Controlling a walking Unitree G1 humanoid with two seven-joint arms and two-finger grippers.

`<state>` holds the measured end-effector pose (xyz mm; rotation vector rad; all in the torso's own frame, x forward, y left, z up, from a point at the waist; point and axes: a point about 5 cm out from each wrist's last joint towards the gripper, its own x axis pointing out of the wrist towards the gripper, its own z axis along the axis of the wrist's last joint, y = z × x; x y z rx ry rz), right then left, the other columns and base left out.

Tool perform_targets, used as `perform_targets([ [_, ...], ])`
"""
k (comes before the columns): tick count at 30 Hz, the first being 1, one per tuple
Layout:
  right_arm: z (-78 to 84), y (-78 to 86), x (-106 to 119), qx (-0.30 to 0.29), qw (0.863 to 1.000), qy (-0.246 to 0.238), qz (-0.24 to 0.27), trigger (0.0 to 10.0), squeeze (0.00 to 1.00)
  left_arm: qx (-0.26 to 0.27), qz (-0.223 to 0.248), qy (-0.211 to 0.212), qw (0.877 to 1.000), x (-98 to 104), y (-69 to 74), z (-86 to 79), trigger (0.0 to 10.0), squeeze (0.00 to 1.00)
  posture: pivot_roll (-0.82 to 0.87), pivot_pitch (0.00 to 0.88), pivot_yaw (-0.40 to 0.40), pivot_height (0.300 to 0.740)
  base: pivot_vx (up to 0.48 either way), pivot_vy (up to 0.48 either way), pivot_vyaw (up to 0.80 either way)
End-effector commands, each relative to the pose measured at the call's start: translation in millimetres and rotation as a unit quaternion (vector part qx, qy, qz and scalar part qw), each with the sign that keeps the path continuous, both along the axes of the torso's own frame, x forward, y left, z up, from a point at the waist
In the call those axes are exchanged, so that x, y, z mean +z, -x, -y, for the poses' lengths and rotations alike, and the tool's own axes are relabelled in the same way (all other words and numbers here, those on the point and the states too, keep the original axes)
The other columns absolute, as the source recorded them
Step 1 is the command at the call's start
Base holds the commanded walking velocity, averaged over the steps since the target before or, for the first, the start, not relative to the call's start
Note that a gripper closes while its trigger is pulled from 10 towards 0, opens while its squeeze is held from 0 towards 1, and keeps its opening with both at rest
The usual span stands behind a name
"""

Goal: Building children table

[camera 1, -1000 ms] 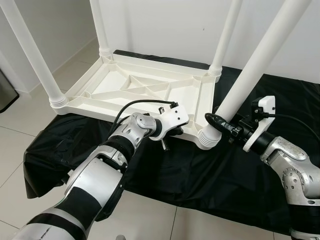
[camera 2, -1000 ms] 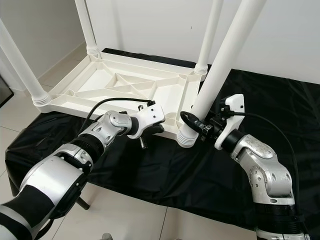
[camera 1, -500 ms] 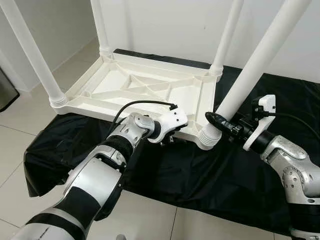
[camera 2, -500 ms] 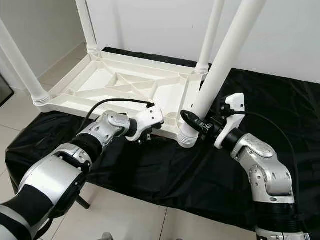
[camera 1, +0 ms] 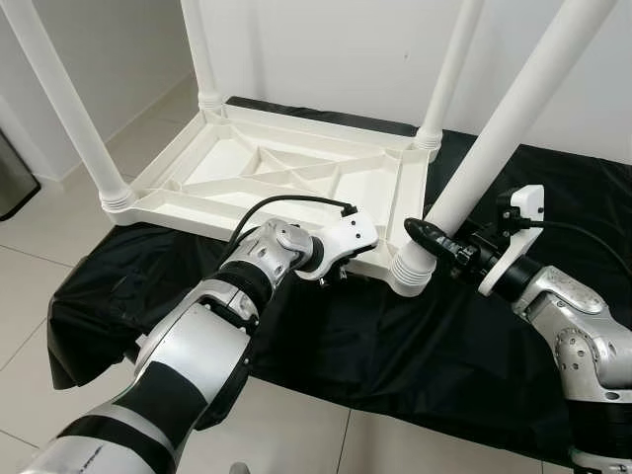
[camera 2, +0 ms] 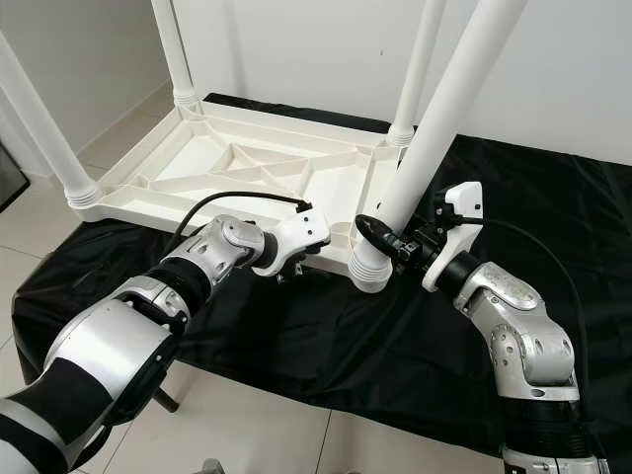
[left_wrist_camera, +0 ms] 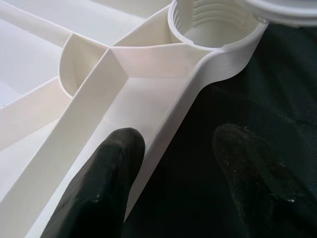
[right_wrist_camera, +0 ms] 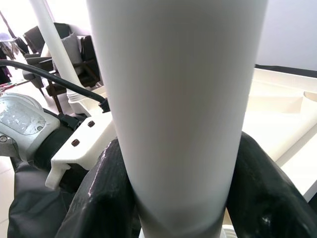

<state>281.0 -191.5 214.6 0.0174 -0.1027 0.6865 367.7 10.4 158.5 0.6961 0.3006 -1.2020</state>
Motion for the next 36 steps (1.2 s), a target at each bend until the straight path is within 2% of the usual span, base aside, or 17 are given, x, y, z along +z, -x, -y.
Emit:
perform_targets([
  [1,-0.9,0.4,5,0.002,1.000,-0.004,0.009,10.0,0.00,0.071,0.042,-0.012,0.997,-7,-6.5,-7.2,10.0,0.00,-0.07,0.047,0.023,0.740,0.000,0.000,0.00],
  [6,-0.2,1.2,4,0.001,1.000,-0.003,0.008,10.0,0.00,0.042,0.019,-0.048,0.998,-16,-1.9,-11.7,10.0,0.00,-0.08,0.050,0.025,0.740,0.000,0.000,0.00],
  [8,0.8,1.7,4,0.000,1.000,-0.003,0.009,10.0,0.00,0.007,-0.002,-0.076,0.997,-24,2.8,-15.8,10.0,0.00,-0.07,0.051,0.026,0.740,0.000,0.000,0.00],
  [9,0.8,1.7,4,0.000,1.000,-0.003,0.009,10.0,0.00,0.007,-0.002,-0.076,0.997,-24,2.8,-15.8,10.0,0.00,-0.07,0.051,0.026,0.740,0.000,0.000,0.00],
  [11,1.7,1.6,4,-0.002,1.000,-0.002,0.009,10.0,0.00,-0.025,-0.025,-0.095,0.995,-29,7.2,-19.4,10.0,0.00,-0.07,0.052,0.026,0.740,0.000,0.000,0.00],
  [13,1.7,1.6,4,-0.002,1.000,-0.002,0.009,10.0,0.00,-0.025,-0.025,-0.095,0.995,-29,7.2,-19.4,10.0,0.00,-0.07,0.052,0.026,0.740,0.000,0.000,0.00],
  [17,0.5,-0.3,4,-0.001,1.000,-0.004,0.009,10.0,0.00,-0.089,-0.056,-0.119,0.987,-30,13.3,-25.5,10.0,0.00,-0.06,0.051,0.024,0.740,0.000,0.000,0.00],
  [19,0.0,-0.7,4,0.000,1.000,-0.005,0.009,10.0,0.00,-0.106,-0.054,-0.124,0.985,-27,13.5,-27.9,10.0,0.00,-0.06,0.051,0.024,0.740,0.000,0.000,0.00],
  [28,0.2,-0.8,3,0.001,1.000,-0.004,0.007,10.0,0.00,-0.108,-0.036,-0.104,0.988,-14,9.8,-28.1,10.0,0.00,-0.06,0.052,0.022,0.740,0.000,0.000,0.00],
  [30,0.2,-1.2,3,0.001,1.000,-0.005,0.007,10.0,0.00,-0.106,-0.029,-0.093,0.990,-10,8.7,-27.3,10.0,0.00,-0.05,0.053,0.020,0.740,0.000,0.000,0.00],
  [31,0.5,-2.0,3,0.002,1.000,-0.004,0.007,10.0,0.00,-0.115,-0.019,-0.079,0.990,0,7.8,-27.4,10.0,0.00,-0.05,0.050,0.017,0.740,0.000,0.000,0.00],
  [36,0.8,-2.8,3,0.003,1.000,-0.003,0.007,10.0,0.00,-0.124,-0.007,-0.070,0.990,8,7.7,-27.8,10.0,0.00,-0.05,0.046,0.015,0.740,0.000,0.000,0.00],
])
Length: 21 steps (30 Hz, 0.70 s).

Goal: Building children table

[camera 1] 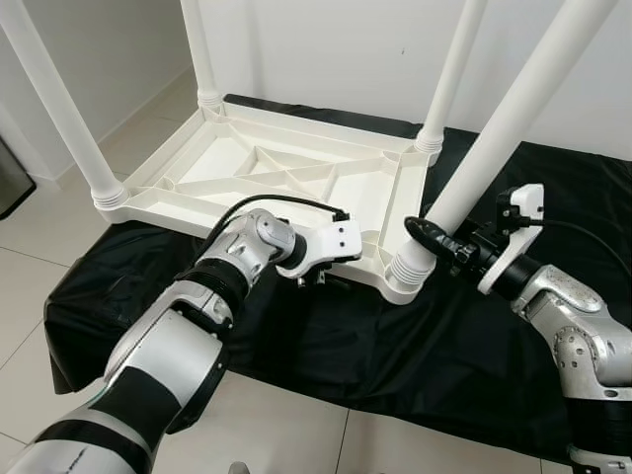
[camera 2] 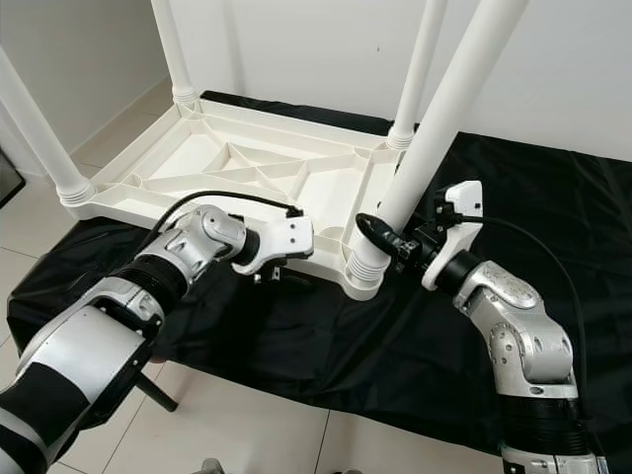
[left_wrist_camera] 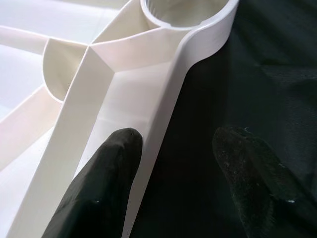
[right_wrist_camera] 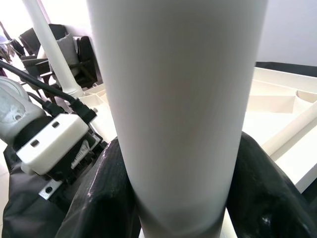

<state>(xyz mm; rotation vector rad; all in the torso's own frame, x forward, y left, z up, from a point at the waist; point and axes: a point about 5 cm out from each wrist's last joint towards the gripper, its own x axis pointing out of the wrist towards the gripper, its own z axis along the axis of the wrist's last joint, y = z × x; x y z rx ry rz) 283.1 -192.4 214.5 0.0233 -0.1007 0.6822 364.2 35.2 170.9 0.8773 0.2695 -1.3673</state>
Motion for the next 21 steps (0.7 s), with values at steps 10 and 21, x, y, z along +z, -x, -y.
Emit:
perform_targets([
  [10,-1.4,-2.0,4,0.005,1.000,-0.002,0.012,10.0,0.00,0.050,0.005,0.041,0.998,0,-4.2,6.1,10.0,0.00,-0.06,0.039,0.018,0.740,0.000,0.000,0.00],
  [21,-3.4,-1.9,4,0.009,1.000,-0.004,0.014,10.0,0.00,0.102,0.033,0.118,0.987,38,-17.2,12.0,10.0,0.00,-0.06,0.028,0.016,0.740,0.000,0.000,0.00],
])
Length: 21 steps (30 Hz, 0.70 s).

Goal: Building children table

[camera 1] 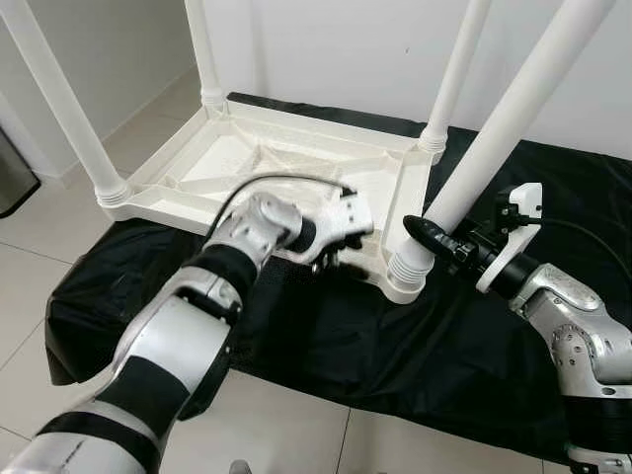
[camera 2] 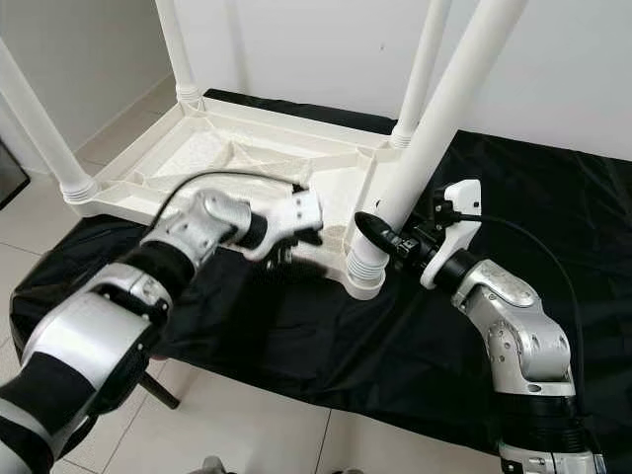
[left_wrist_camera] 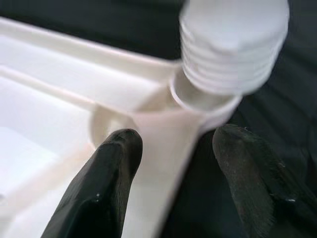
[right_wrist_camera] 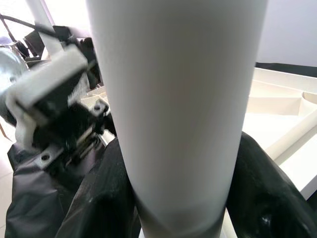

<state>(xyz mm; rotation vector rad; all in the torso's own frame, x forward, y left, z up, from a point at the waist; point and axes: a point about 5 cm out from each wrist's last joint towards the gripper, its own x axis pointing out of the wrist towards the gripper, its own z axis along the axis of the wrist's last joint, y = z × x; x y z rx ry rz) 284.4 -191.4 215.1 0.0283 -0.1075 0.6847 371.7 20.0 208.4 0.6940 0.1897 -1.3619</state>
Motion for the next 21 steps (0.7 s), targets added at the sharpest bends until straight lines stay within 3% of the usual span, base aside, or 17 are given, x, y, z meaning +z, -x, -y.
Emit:
perform_targets([
  [1,-2.4,-0.5,4,0.008,1.000,-0.001,0.012,10.0,0.00,0.092,0.047,0.027,0.994,0,-9.7,-3.2,10.0,0.00,-0.06,0.028,0.016,0.740,0.000,0.000,0.00],
  [2,-2.9,-0.8,4,0.009,1.000,-0.001,0.012,10.0,0.00,0.089,0.045,0.025,0.995,-1,-9.0,-2.9,10.0,0.00,-0.06,0.026,0.016,0.740,0.000,0.000,0.00],
  [3,-3.2,-0.9,4,0.009,1.000,-0.002,0.013,10.0,0.00,0.093,0.029,0.025,0.995,-5,-8.6,-3.5,10.0,1.00,-0.06,0.027,0.017,0.740,0.000,0.000,0.00],
  [13,-2.1,-0.2,5,0.007,1.000,-0.002,0.013,10.0,0.00,0.059,-0.010,-0.013,0.998,-29,0.5,-2.3,10.0,1.00,-0.06,0.036,0.018,0.740,0.000,0.000,0.00],
  [14,-1.9,0.0,5,0.007,1.000,-0.002,0.014,10.0,0.00,0.056,-0.012,-0.017,0.998,-32,1.8,-1.6,10.0,0.85,-0.06,0.041,0.017,0.740,0.000,0.000,0.00],
  [15,-1.9,0.1,5,0.006,1.000,-0.001,0.014,10.0,0.00,0.056,-0.013,-0.018,0.998,-33,2.4,-1.3,10.0,0.85,-0.06,0.041,0.017,0.740,0.000,0.000,0.00],
  [16,-1.6,0.1,5,0.005,1.000,-0.001,0.015,10.0,0.00,0.055,-0.013,-0.020,0.998,-36,3.3,-0.7,10.0,0.00,-0.06,0.043,0.017,0.740,0.000,0.000,0.00],
  [21,-1.3,0.3,5,0.002,1.000,-0.001,0.015,10.0,0.00,0.072,-0.016,-0.028,0.997,-45,4.2,0.6,10.0,0.00,-0.07,0.048,0.018,0.740,0.000,0.000,0.00],
])
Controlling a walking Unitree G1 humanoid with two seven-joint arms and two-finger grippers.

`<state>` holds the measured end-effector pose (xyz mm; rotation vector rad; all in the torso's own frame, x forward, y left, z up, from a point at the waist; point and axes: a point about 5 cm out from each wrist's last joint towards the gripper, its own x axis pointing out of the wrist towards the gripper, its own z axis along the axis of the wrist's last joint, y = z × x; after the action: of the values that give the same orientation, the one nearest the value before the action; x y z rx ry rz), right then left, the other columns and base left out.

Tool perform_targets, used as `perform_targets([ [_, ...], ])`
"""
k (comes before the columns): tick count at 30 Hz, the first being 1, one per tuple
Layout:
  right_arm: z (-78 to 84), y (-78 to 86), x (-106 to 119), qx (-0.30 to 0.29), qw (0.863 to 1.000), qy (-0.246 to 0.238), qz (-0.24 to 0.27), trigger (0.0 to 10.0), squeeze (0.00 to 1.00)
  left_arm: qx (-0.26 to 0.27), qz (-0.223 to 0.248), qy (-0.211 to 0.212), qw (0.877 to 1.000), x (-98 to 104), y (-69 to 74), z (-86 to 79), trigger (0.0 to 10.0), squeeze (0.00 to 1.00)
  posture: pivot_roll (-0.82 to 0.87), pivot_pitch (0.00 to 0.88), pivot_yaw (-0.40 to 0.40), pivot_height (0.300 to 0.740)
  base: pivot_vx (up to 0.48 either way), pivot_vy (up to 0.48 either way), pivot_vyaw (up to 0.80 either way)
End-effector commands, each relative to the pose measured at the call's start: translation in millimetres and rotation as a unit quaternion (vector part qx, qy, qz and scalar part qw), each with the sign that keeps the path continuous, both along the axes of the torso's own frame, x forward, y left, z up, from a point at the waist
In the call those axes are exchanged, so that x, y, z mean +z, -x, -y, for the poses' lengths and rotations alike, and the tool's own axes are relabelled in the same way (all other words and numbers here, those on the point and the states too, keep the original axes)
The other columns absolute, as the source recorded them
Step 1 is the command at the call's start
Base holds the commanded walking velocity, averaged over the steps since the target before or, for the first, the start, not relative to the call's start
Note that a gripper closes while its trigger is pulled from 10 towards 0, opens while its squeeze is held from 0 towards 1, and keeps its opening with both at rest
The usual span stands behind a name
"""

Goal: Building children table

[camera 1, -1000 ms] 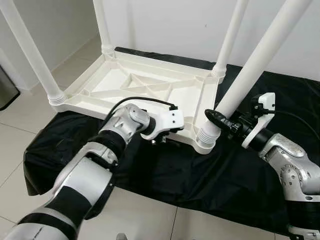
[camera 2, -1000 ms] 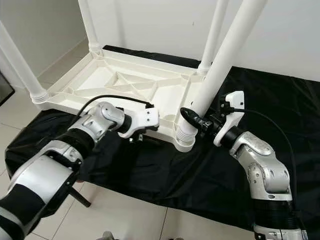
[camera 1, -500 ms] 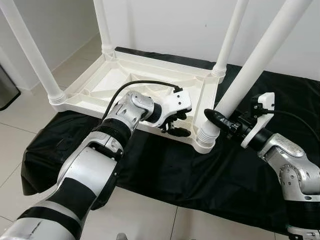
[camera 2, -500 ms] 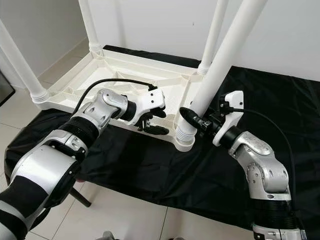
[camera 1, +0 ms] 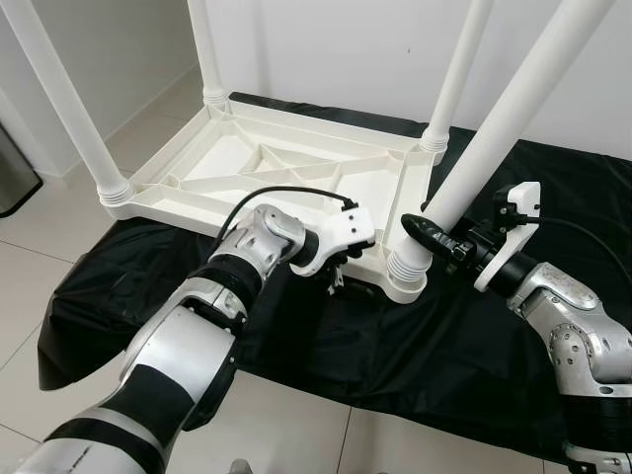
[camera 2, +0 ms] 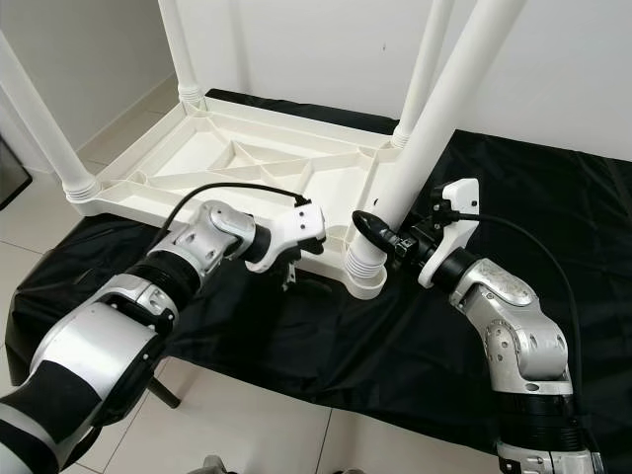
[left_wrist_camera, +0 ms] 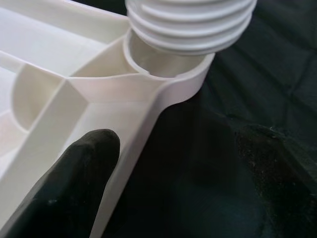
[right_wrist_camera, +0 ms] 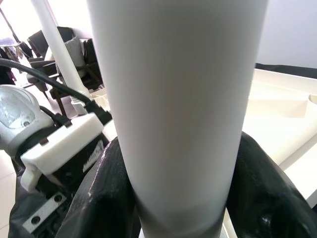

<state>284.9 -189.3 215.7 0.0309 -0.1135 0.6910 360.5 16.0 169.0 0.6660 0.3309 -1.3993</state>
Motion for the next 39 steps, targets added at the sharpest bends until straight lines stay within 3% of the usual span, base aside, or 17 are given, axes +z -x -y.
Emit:
perform_targets([
  [1,0.9,1.0,5,-0.001,1.000,0.001,0.013,10.0,0.00,0.078,0.044,-0.001,0.996,-8,-7.3,-3.5,10.0,0.00,-0.07,0.048,0.018,0.740,0.000,0.000,0.00],
  [12,1.6,1.6,5,-0.003,1.000,-0.002,0.013,10.0,0.00,0.156,0.063,0.010,0.986,-11,-13.7,-2.9,10.0,0.00,-0.07,0.052,0.013,0.740,0.000,0.000,0.00],
  [14,2.8,1.1,7,-0.003,1.000,0.001,0.013,10.0,0.00,0.201,0.074,0.009,0.977,-13,-18.0,-7.0,10.0,0.00,-0.07,0.056,0.007,0.740,0.000,0.000,0.00],
  [22,2.2,0.8,8,-0.002,1.000,0.000,0.013,10.0,0.00,0.229,0.080,0.022,0.970,-8,-22.7,-10.2,10.0,0.00,-0.07,0.061,0.006,0.740,0.000,0.000,0.00],
  [28,1.8,0.8,6,-0.001,1.000,0.002,0.011,10.0,0.00,0.204,0.078,0.010,0.976,-11,-19.5,-6.5,10.0,0.00,-0.07,0.060,0.008,0.740,0.000,0.000,0.00],
  [30,1.4,0.7,6,0.000,1.000,0.002,0.011,10.0,0.00,0.184,0.071,0.009,0.980,-13,-16.4,-3.6,10.0,0.00,-0.07,0.059,0.008,0.740,0.000,0.000,0.00],
  [31,1.4,0.5,6,0.000,1.000,0.002,0.011,10.0,0.00,0.142,0.066,0.005,0.988,-16,-11.1,1.4,10.0,0.00,-0.07,0.056,0.008,0.740,0.000,0.000,0.00],
  [35,1.3,0.1,7,0.001,1.000,0.003,0.012,10.0,0.00,0.095,0.052,-0.009,0.994,-24,-2.8,7.4,10.0,0.00,-0.08,0.052,0.008,0.740,0.000,0.000,0.00],
  [39,1.0,-0.2,7,0.001,1.000,0.004,0.013,10.0,0.00,0.079,0.045,-0.015,0.996,-30,2.1,12.1,10.0,0.00,-0.08,0.049,0.009,0.740,0.000,0.000,0.00],
])
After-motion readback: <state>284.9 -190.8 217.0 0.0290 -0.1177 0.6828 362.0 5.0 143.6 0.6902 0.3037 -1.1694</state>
